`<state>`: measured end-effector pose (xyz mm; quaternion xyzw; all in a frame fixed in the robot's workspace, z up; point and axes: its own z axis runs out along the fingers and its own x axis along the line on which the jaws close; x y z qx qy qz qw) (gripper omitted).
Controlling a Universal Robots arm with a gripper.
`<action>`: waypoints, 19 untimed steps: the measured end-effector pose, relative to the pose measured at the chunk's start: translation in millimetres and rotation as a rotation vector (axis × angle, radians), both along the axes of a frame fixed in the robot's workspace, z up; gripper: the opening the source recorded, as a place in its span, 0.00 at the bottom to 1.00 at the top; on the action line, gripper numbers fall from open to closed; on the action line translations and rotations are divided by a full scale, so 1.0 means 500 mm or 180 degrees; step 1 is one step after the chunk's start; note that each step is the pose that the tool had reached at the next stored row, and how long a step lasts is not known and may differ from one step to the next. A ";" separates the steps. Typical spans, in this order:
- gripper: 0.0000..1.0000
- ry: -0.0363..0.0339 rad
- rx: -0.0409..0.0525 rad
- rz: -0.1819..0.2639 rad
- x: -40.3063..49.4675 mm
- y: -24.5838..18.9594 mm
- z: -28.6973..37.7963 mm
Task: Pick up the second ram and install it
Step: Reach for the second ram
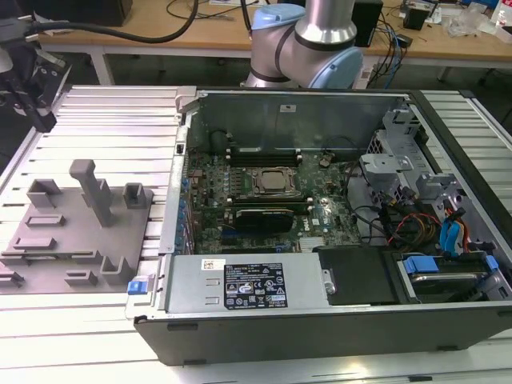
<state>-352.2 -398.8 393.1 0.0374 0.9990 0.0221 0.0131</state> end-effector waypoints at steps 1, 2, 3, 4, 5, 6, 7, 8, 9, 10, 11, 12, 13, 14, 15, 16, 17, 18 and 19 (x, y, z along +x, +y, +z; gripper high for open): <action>0.11 0.0000 0.0000 0.0000 -0.004 0.0000 0.000; 0.11 0.0000 0.0000 0.0000 -0.007 0.0000 0.000; 0.11 0.0000 0.0000 0.0000 -0.010 0.0000 0.000; 0.11 0.0000 0.0000 0.0000 -0.013 0.0000 0.000; 0.11 0.0000 0.0000 0.0000 -0.016 0.0000 0.000; 0.11 0.0000 0.0000 0.0000 -0.018 0.0000 0.000; 0.11 0.0000 0.0000 0.0000 -0.021 0.0000 0.000; 0.11 0.0000 0.0000 0.0000 -0.025 0.0000 0.000; 0.11 0.0000 0.0000 0.0000 -0.030 0.0000 0.000; 0.11 0.0000 0.0000 0.0000 -0.034 0.0000 0.000; 0.11 0.0000 0.0000 0.0000 -0.036 0.0000 0.000; 0.11 0.0000 0.0000 0.0000 -0.039 0.0000 0.000; 0.11 0.0000 0.0000 0.0000 -0.043 0.0000 0.000; 0.11 0.0000 0.0000 0.0000 -0.047 -0.0001 0.000; 0.11 0.0000 0.0000 0.0000 -0.049 0.0000 0.000; 0.11 0.0000 0.0000 0.0000 -0.053 0.0000 0.000; 0.11 0.0000 0.0000 0.0000 -0.061 0.0000 0.000; 0.11 0.0000 0.0000 0.0000 -0.065 -0.0001 0.000; 0.11 0.0000 0.0000 0.0001 -0.066 -0.0011 0.000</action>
